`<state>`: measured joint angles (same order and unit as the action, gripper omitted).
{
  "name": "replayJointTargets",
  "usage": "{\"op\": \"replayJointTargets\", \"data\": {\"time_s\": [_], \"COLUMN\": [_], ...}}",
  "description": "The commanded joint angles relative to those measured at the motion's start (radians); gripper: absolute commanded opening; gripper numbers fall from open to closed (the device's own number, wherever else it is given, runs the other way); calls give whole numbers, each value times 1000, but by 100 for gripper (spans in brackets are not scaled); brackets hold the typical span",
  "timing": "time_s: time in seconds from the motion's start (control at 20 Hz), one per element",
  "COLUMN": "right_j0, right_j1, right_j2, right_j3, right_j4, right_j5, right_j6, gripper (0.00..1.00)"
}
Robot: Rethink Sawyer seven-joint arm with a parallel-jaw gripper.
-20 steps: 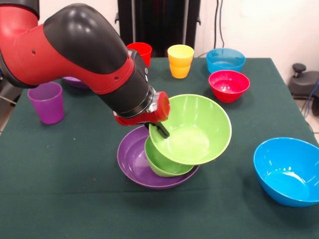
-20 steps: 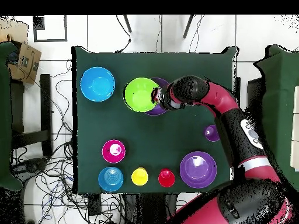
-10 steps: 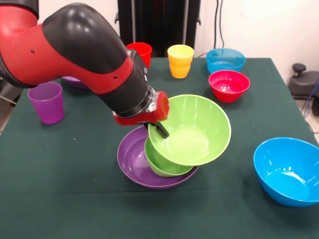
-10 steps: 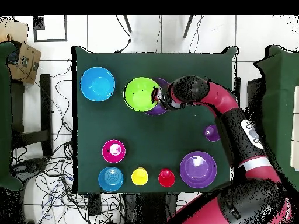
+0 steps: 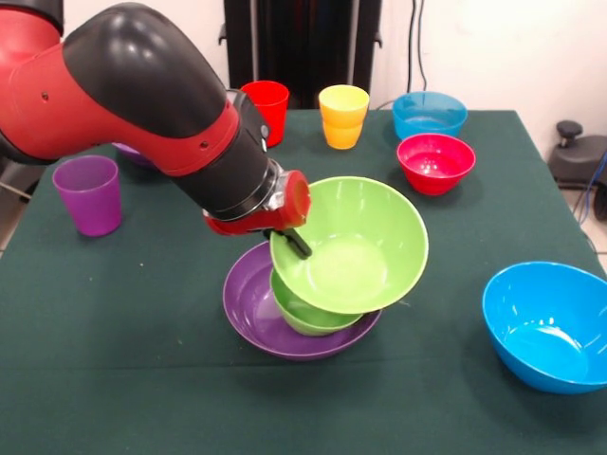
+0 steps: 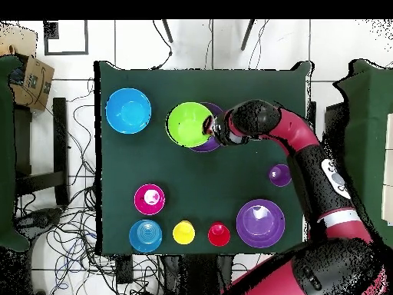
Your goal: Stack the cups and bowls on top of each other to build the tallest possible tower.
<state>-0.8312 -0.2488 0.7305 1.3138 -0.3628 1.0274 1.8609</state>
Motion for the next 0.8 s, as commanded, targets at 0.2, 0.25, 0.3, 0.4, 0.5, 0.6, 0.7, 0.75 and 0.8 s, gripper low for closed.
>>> {"op": "replayJointTargets", "data": {"time_s": [0.2, 0.25, 0.3, 0.4, 0.5, 0.6, 0.7, 0.75, 0.8], "right_j0": [-1, 0, -1, -3, -5, -6, -8, -9, -9], "right_j1": [5, 7, 8, 6, 3, 1, 2, 5, 7], "right_j2": [15, 15, 17, 18, 20, 21, 22, 22, 22], "right_j3": [-96, -100, -100, -99, -102, -107, -107, -108, -110], "right_j4": [-78, -79, -81, -82, -82, -83, -86, -88, -90], "right_j5": [120, 123, 123, 126, 137, 146, 146, 143, 140], "right_j6": [-369, -370, -371, -371, -374, -377, -378, -377, -378], "gripper": [0, 0, 0, 0, 0, 0, 0, 0, 0]}}
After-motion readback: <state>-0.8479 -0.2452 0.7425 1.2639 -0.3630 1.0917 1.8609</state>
